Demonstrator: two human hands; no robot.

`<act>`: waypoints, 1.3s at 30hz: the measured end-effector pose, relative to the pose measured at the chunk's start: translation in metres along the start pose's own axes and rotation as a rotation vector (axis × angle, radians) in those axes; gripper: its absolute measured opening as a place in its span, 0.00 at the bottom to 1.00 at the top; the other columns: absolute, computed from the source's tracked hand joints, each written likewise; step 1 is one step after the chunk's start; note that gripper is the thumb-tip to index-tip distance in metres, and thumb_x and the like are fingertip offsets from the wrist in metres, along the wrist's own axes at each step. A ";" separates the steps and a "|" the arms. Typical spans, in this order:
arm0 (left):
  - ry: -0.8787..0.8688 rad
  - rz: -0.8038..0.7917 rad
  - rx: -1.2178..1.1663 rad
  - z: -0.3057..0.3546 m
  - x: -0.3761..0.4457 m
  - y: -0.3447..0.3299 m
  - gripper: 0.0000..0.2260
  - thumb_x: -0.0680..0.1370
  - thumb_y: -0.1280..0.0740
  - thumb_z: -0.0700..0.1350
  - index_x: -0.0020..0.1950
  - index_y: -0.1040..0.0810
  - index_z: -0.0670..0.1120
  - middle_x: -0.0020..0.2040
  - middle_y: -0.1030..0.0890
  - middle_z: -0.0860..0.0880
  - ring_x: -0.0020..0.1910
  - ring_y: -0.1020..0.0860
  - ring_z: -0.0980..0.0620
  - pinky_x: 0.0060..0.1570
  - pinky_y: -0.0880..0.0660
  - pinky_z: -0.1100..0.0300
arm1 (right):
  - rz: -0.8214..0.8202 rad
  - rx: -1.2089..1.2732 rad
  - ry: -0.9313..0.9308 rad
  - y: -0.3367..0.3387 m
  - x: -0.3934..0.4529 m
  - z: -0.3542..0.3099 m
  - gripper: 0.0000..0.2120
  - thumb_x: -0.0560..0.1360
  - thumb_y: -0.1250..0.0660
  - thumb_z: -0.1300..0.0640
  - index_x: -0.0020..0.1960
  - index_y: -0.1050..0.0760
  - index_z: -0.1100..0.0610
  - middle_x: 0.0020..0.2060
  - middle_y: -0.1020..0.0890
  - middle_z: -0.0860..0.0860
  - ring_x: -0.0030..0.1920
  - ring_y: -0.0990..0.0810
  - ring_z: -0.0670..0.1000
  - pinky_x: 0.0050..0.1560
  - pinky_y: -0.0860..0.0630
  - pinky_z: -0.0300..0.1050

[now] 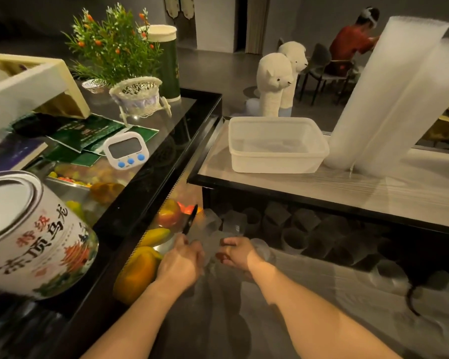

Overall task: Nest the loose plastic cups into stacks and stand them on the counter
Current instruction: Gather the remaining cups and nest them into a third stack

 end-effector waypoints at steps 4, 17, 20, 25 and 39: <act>-0.052 0.071 -0.189 0.002 -0.004 0.006 0.08 0.77 0.28 0.50 0.45 0.19 0.47 0.72 0.31 0.41 0.59 0.20 0.41 0.54 0.23 0.53 | 0.052 0.045 0.016 0.007 -0.014 0.001 0.10 0.80 0.38 0.67 0.60 0.25 0.63 0.44 0.19 0.56 0.39 0.18 0.51 0.44 0.19 0.44; -0.019 -0.104 -0.384 0.025 -0.014 0.021 0.27 0.75 0.26 0.53 0.66 0.40 0.57 0.57 0.23 0.52 0.51 0.21 0.55 0.50 0.23 0.58 | 0.375 -0.021 0.581 0.064 -0.111 -0.024 0.05 0.72 0.26 0.61 0.46 0.18 0.53 0.39 0.15 0.47 0.41 0.18 0.40 0.43 0.23 0.33; -0.086 -0.104 -0.491 0.029 -0.014 0.021 0.41 0.71 0.22 0.55 0.75 0.44 0.56 0.70 0.28 0.52 0.67 0.24 0.51 0.64 0.24 0.53 | 0.257 0.040 0.621 0.061 -0.124 -0.036 0.11 0.75 0.30 0.65 0.56 0.23 0.57 0.43 0.18 0.57 0.43 0.16 0.44 0.47 0.21 0.35; -0.191 -0.084 -0.559 0.032 -0.008 0.027 0.47 0.67 0.20 0.57 0.78 0.44 0.59 0.67 0.29 0.57 0.64 0.26 0.56 0.63 0.23 0.57 | 0.128 -0.100 0.619 0.060 -0.128 -0.043 0.20 0.77 0.32 0.64 0.67 0.29 0.54 0.46 0.18 0.52 0.48 0.15 0.47 0.54 0.20 0.40; -0.203 -0.099 -0.750 0.030 -0.003 0.025 0.36 0.72 0.22 0.53 0.72 0.39 0.63 0.67 0.29 0.59 0.63 0.25 0.56 0.59 0.20 0.57 | 0.217 -0.125 0.588 0.058 -0.107 -0.038 0.17 0.79 0.36 0.65 0.67 0.25 0.59 0.48 0.17 0.48 0.47 0.17 0.39 0.51 0.22 0.33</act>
Point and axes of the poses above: each hand's wrist, its own x-axis towards the middle knuckle, its own y-axis out of the back of the hand, z = x × y, the point moved 2 cm from there along x, towards the middle knuckle
